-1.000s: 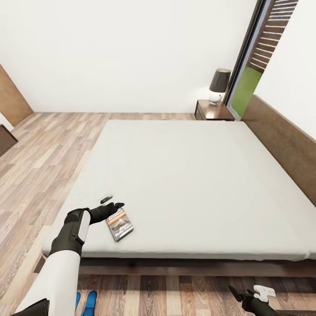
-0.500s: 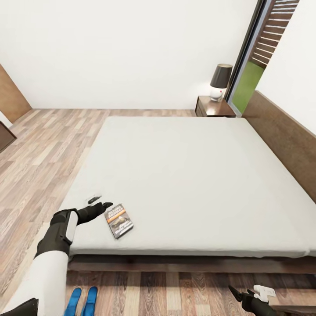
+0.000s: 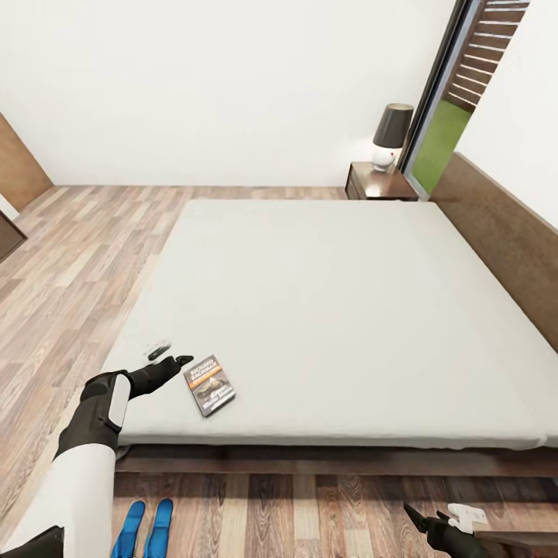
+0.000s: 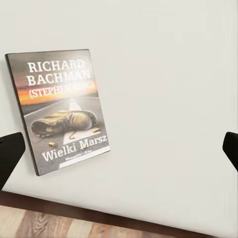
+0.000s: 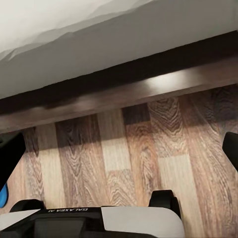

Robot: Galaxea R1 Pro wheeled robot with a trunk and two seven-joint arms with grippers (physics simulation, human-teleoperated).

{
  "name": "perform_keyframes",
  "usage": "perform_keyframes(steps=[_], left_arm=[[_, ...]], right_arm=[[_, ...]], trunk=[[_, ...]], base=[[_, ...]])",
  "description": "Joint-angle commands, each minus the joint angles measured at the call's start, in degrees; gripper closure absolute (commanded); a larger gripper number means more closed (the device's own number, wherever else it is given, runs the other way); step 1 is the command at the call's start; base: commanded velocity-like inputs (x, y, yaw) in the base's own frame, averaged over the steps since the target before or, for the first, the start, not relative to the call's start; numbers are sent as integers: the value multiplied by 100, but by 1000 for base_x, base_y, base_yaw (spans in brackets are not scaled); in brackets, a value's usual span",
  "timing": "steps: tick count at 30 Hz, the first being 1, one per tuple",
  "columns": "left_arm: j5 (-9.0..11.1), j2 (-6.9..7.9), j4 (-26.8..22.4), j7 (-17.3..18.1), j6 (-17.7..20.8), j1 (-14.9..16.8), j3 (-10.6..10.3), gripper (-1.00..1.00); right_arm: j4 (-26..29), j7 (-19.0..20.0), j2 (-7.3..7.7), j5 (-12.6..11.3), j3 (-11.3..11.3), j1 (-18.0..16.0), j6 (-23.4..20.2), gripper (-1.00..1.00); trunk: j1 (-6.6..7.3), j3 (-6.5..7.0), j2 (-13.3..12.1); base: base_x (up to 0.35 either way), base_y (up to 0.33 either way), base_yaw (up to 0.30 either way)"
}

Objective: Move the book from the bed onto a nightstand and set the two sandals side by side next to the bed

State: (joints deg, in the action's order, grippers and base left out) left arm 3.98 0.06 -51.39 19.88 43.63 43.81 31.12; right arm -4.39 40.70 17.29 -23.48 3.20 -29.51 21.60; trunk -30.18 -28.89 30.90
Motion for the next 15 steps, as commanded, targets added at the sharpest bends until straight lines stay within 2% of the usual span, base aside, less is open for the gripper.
perform_keyframes(steps=[1, 5, 11, 15], left_arm=[[37, -16, -3, -2, 44, 5, 15, -100], [33, -42, -3, -5, 42, 5, 12, -100], [30, -81, -3, -3, 42, 5, 16, -100], [25, -92, -3, -6, 41, 5, 16, -100]], right_arm=[[-27, 34, 2, 3, 32, -11, 29, -100], [-27, 34, 2, 3, 32, -11, 29, -100], [-27, 34, 2, 5, 32, -11, 29, -100], [-27, 34, 2, 5, 32, -11, 29, -100]], trunk=[[-2, -16, 8], [-2, -52, 8], [-2, -103, 8], [-2, -122, 8]], base=[[0, 0, 0], [75, 0, 0], [220, 0, 0], [67, 0, 0]])
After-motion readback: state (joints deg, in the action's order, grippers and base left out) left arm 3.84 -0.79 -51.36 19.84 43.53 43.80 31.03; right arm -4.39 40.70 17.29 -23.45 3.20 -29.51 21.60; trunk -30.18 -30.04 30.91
